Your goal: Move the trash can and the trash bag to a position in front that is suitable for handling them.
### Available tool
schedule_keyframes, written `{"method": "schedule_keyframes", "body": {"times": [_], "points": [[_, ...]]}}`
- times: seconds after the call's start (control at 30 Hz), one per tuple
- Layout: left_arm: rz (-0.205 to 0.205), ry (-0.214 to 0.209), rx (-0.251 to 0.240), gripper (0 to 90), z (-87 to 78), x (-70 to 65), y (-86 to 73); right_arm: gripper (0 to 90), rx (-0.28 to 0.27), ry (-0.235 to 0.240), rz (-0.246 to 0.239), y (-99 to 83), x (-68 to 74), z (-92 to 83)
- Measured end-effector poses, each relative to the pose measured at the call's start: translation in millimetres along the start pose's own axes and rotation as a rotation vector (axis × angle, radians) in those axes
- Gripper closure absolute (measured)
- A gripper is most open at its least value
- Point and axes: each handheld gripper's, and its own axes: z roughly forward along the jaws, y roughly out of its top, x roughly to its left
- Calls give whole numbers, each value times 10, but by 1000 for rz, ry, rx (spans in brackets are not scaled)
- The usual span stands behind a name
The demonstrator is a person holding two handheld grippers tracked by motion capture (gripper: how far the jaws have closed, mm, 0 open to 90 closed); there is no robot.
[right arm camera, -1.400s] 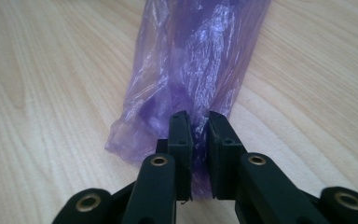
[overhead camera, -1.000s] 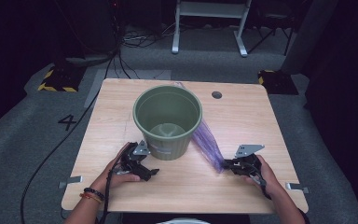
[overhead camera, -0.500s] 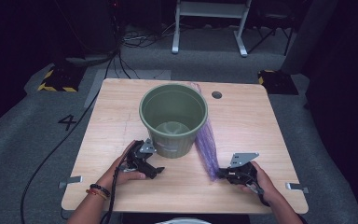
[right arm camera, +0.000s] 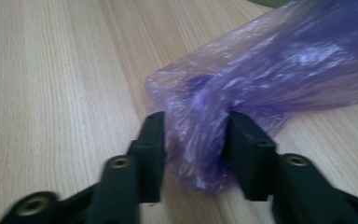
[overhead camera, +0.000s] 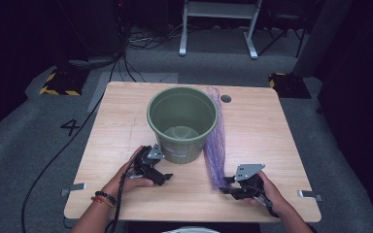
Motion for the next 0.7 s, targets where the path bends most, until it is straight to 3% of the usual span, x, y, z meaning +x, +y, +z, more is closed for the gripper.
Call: {"method": "schedule_keyframes", "body": {"times": [0.1, 0.17, 0.27, 0.53, 0.7], "points": [[-2, 3, 0, 3, -23, -14, -26, 382, 32, -15, -26, 1, 18, -18], [-7, 6, 1, 3, -39, -25, -43, 291, 19, -33, -23, -3, 31, -40], [-18, 18, 1, 3, -60, -60, -65, 237, -2, -58, -16, 4, 54, -103], [-23, 21, -3, 3, -108, -102, -122, 210, -5, -119, -38, -23, 151, -258], [-27, 24, -4, 3, -170, -127, -191, 239, -60, -162, 16, -71, -2, -371]]}}
